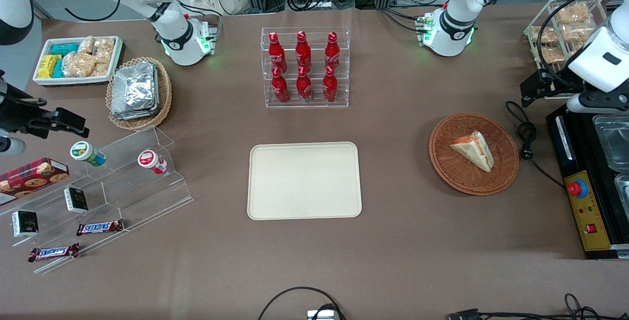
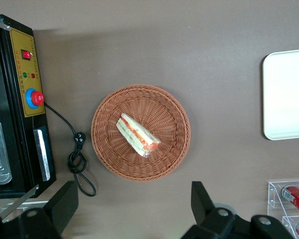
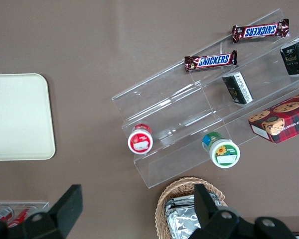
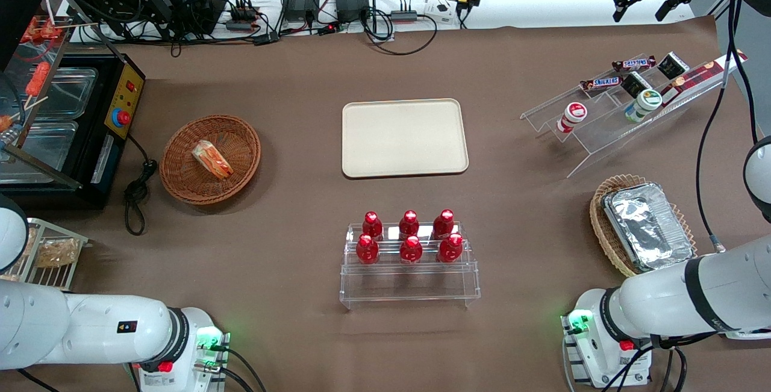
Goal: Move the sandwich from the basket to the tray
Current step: 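Move the left gripper over the wicker basket above the wrapped sandwich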
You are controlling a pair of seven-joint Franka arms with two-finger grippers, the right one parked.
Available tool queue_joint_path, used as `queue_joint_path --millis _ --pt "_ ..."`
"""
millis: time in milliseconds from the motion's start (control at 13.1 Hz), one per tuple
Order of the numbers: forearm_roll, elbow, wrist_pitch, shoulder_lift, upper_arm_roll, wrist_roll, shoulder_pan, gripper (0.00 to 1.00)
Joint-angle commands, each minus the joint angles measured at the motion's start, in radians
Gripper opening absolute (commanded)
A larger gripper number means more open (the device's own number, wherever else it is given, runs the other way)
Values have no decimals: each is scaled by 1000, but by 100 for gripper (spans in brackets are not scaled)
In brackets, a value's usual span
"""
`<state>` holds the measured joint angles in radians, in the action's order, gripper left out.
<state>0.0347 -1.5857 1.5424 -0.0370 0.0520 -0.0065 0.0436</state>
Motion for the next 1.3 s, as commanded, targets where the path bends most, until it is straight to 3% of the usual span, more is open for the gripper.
queue_joint_path --millis 0,535,918,1224 --pt "-10 23 -25 2 5 -18 -4 100" --pt "-2 -37 -4 8 0 -73 -10 100" --pt "-9 -330 269 -75 -43 -142 -11 100" --pt "-9 -460 396 -90 -55 -272 -11 100"
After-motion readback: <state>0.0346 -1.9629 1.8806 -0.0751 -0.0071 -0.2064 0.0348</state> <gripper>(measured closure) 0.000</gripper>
